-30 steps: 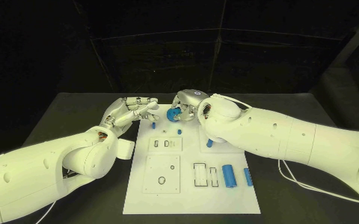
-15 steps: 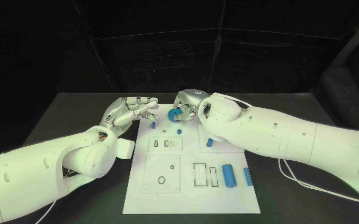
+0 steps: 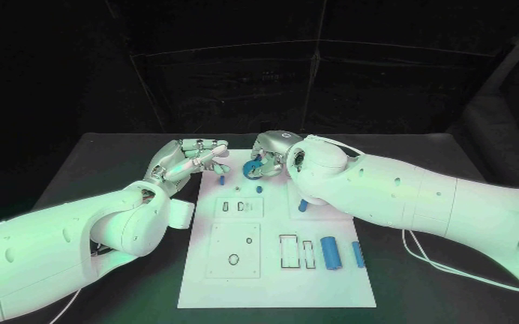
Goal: Assemble the parts on the task board
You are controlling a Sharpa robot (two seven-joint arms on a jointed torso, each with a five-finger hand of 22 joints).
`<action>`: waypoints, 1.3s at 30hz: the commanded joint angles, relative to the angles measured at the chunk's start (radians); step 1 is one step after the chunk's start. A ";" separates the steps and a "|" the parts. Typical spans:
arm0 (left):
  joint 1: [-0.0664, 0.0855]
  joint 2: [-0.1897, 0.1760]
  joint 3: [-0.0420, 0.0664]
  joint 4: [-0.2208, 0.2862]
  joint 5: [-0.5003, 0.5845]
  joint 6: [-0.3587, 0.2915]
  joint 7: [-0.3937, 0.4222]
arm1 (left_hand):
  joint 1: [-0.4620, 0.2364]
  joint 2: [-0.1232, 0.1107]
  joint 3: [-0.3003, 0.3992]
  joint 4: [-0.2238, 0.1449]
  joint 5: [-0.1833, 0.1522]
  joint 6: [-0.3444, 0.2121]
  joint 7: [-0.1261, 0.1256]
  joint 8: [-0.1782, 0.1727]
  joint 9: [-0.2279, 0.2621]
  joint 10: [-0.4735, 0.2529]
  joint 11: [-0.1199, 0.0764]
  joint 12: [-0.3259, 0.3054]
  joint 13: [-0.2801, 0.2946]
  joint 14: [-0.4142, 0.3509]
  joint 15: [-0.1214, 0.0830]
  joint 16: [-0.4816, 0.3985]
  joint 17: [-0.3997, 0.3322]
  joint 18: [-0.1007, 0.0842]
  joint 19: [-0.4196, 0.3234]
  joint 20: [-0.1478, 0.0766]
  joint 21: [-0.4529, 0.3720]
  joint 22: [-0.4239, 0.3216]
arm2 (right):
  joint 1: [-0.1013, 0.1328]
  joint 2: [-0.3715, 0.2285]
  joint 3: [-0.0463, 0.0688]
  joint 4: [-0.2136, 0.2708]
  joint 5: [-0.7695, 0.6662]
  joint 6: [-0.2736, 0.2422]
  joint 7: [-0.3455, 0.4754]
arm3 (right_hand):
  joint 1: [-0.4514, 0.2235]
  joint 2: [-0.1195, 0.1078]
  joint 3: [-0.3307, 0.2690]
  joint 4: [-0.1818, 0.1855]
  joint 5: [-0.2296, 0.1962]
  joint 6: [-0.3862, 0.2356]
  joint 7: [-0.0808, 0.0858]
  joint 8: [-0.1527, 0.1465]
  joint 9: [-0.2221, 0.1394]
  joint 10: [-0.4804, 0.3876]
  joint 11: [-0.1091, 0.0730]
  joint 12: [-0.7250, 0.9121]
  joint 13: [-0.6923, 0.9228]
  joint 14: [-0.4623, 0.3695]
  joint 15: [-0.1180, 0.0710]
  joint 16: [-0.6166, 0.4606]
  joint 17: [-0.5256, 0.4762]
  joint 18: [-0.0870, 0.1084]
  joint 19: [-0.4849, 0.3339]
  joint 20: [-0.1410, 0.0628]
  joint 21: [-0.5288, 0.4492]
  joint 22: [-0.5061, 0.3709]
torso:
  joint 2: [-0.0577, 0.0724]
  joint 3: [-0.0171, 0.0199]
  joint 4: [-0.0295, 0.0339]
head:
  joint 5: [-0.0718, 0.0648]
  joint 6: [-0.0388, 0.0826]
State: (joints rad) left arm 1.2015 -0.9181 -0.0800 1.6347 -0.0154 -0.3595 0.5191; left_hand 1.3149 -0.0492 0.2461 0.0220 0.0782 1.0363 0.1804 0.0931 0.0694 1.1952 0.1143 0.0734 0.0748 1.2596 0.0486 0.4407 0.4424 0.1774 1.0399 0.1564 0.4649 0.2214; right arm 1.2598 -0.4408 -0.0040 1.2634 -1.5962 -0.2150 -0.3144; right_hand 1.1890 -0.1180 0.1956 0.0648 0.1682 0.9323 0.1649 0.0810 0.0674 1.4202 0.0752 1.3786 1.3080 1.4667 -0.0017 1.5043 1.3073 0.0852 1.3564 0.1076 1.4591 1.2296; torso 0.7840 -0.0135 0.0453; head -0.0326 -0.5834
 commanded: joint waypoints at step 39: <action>0.004 0.001 0.000 -0.023 -0.008 0.023 0.005 | -0.004 0.008 0.028 -0.004 -0.002 0.023 -0.006 -0.004 0.003 0.044 -0.011 0.004 0.006 -0.023 -0.008 -0.010 0.012 0.004 -0.021 -0.003 0.006 0.003 | 0.002 -0.414 0.000 0.179 0.610 -0.092 0.475 | 0.164 0.054 -0.070 -0.040 0.113 0.004 0.000 -0.007 0.002 -0.032 0.001 -0.029 0.003 0.056 0.003 -0.032 0.036 0.002 -0.047 0.005 -0.037 -0.070 | -0.015 0.0143 -0.0255 | -0.003 0.024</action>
State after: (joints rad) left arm 1.2042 -0.9197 -0.0802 1.6129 -0.0155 -0.3567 0.5183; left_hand 1.3149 -0.0492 0.2696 0.0179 0.0782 1.0510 0.1733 0.0931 0.0714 1.2347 0.1034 0.0734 0.0798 1.2434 0.0396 0.4347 0.4532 0.1772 1.0241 0.1536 0.4688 0.2239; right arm 1.2595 -0.8530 -0.0042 1.4372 -1.1263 -0.3379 0.0571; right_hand 1.3457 -0.0639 0.1263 0.0295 0.2767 0.9309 0.1661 0.0747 0.0683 1.3949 0.0749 1.3541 1.3080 1.4667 -0.0017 1.4774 1.3078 0.0851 1.3151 0.1125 1.4285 1.1602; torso 0.7724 -0.0037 0.0268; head -0.0314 -0.5604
